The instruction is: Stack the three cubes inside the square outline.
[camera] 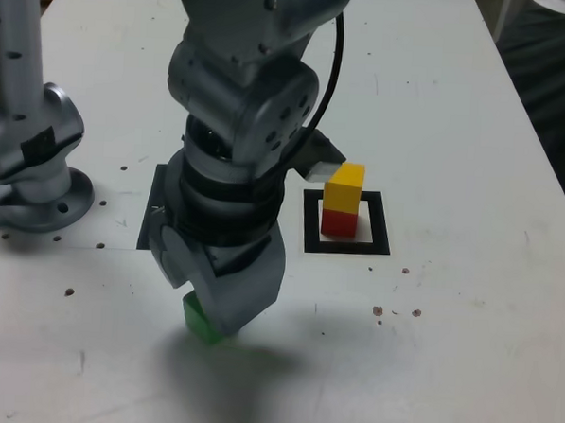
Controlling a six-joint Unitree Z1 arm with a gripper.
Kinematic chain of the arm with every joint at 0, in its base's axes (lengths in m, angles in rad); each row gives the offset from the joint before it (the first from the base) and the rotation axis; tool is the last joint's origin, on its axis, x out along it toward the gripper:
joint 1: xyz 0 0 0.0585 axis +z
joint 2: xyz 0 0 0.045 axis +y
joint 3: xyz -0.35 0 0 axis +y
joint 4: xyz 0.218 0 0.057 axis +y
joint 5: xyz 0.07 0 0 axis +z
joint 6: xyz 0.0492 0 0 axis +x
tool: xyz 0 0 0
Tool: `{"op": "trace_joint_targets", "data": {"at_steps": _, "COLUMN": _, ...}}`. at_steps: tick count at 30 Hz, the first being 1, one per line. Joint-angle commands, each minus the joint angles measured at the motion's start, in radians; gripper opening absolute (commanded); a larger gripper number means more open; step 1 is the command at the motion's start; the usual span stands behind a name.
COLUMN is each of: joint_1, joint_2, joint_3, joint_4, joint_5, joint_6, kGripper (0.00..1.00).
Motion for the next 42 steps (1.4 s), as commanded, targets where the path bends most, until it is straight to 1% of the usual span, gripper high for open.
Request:
{"op": "trace_joint_targets", "data": {"at_steps": 1, "joint_1": 0.001, "joint_2": -0.006, "joint_3": 0.011, "joint_4": -0.009, "joint_5": -0.007, "joint_6": 0.000, "kGripper": 0.99}}
{"op": "trace_joint_targets", "data": {"at_steps": 9, "joint_1": 0.001, "joint_2": -0.002, "joint_3": 0.050, "joint_4": -0.045, "joint_5": -0.028, "joint_6": -0.001, "kGripper": 1.00}}
{"op": "trace_joint_targets", "data": {"at_steps": 16, "joint_1": 0.012, "joint_2": 0.015, "joint_3": 0.079, "joint_4": -0.077, "joint_5": -0.037, "joint_6": -0.001, "kGripper": 0.99}}
{"op": "trace_joint_targets", "data": {"at_steps": 21, "joint_1": 0.029, "joint_2": 0.031, "joint_3": 0.107, "joint_4": -0.098, "joint_5": -0.048, "joint_6": 0.001, "kGripper": 0.95}}
{"op": "trace_joint_targets", "data": {"at_steps": 25, "joint_1": 0.039, "joint_2": 0.040, "joint_3": 0.121, "joint_4": -0.109, "joint_5": -0.057, "joint_6": 0.005, "kGripper": 0.89}}
{"op": "trace_joint_targets", "data": {"at_steps": 27, "joint_1": 0.041, "joint_2": 0.044, "joint_3": 0.123, "joint_4": -0.111, "joint_5": -0.060, "joint_6": 0.006, "kGripper": 0.85}}
{"op": "trace_joint_targets", "data": {"at_steps": 30, "joint_1": 0.043, "joint_2": 0.049, "joint_3": 0.123, "joint_4": -0.115, "joint_5": -0.062, "joint_6": 0.005, "kGripper": 0.73}}
{"op": "trace_joint_targets", "data": {"at_steps": 32, "joint_1": 0.043, "joint_2": 0.051, "joint_3": 0.123, "joint_4": -0.117, "joint_5": -0.063, "joint_6": 0.004, "kGripper": 0.64}}
{"op": "trace_joint_targets", "data": {"at_steps": 36, "joint_1": 0.043, "joint_2": 0.053, "joint_3": 0.123, "joint_4": -0.124, "joint_5": -0.061, "joint_6": 0.004, "kGripper": 0.42}}
{"op": "trace_joint_targets", "data": {"at_steps": 38, "joint_1": 0.043, "joint_2": 0.053, "joint_3": 0.123, "joint_4": -0.128, "joint_5": -0.061, "joint_6": 0.005, "kGripper": 0.34}}
{"op": "trace_joint_targets", "data": {"at_steps": 40, "joint_1": 0.043, "joint_2": 0.054, "joint_3": 0.124, "joint_4": -0.131, "joint_5": -0.060, "joint_6": 0.005, "kGripper": 0.30}}
{"op": "trace_joint_targets", "data": {"at_steps": 42, "joint_1": 0.043, "joint_2": 0.054, "joint_3": 0.124, "joint_4": -0.131, "joint_5": -0.061, "joint_6": 0.006, "kGripper": 0.29}}
